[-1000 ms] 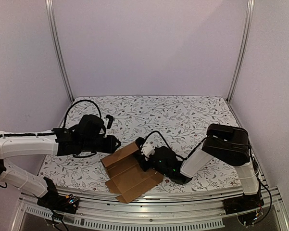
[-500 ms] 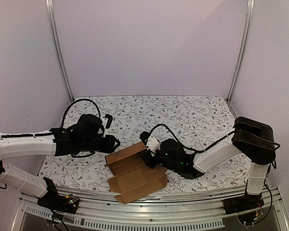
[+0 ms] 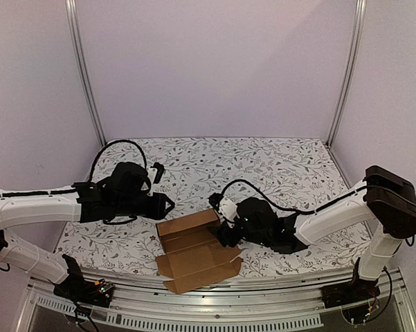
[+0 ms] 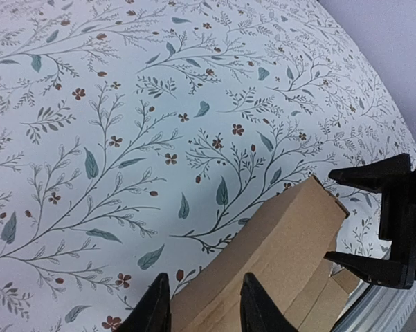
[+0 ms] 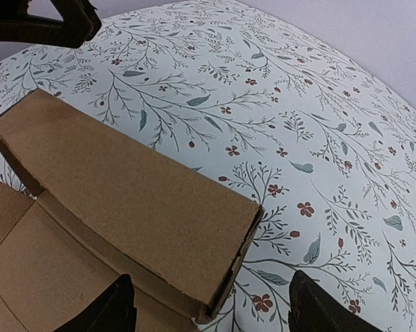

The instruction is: Fold the paper box

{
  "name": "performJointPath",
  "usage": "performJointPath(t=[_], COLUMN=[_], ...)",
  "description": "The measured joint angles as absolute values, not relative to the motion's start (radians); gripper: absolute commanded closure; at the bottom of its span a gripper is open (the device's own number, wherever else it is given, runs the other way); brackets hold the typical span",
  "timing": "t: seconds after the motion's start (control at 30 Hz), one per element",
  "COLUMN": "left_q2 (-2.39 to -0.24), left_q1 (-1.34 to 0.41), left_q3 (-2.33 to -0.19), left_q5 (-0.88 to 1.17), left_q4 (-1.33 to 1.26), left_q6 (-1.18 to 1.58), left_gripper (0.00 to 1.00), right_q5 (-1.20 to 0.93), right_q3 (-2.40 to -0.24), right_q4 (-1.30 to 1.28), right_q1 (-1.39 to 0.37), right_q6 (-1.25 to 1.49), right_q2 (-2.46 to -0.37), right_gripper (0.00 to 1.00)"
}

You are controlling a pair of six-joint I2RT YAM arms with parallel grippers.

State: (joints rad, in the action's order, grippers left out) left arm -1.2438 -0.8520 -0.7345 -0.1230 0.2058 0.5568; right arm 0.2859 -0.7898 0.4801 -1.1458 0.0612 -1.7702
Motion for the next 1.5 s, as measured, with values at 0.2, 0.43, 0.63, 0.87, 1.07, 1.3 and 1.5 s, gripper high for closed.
performJointPath(t=[0.2, 0.43, 0.63, 0.87, 1.07, 1.3, 1.5], left_q2=[-1.250, -1.263, -1.286, -1.286, -1.272, -1.234, -1.199], left_q1=[-0.849, -0.842, -0.837, -0.836, -0.836, -0.835, -0.834], left_q3=[-0.761, -0.783, -0.785, -0.785, -0.779, -0.752, -0.746], left_q5=[-0.115, -0.105, -0.093, -0.089, -0.088, -0.091, -0.097], left_q4=[0.218, 0.226, 0.228, 0.231, 0.230, 0.234, 0.250], left_q6=[0.532, 0.504, 0.497, 0.498, 0.499, 0.501, 0.501], left_gripper=[0.53, 0.48, 0.48, 0.48, 0.48, 0.48, 0.48], right_q5=[0.286, 0.256, 0.109, -0.045, -0.117, -0.146, -0.155], right_q3=[-0.738, -0.760, -0.842, -0.834, -0.846, -0.867, -0.879], right_q4=[0.272, -0.086, -0.324, -0.431, -0.451, -0.442, -0.410], right_q1=[-1.146, -1.144, -1.138, -1.138, -1.137, -1.137, -1.137], right_q6=[0.101, 0.247, 0.416, 0.533, 0.602, 0.639, 0.662], right_q2=[-1.586, -1.307, -1.336, -1.390, -1.472, -1.536, -1.592], right_gripper=[0.01, 0.01, 0.01, 0.32, 0.48, 0.59, 0.66])
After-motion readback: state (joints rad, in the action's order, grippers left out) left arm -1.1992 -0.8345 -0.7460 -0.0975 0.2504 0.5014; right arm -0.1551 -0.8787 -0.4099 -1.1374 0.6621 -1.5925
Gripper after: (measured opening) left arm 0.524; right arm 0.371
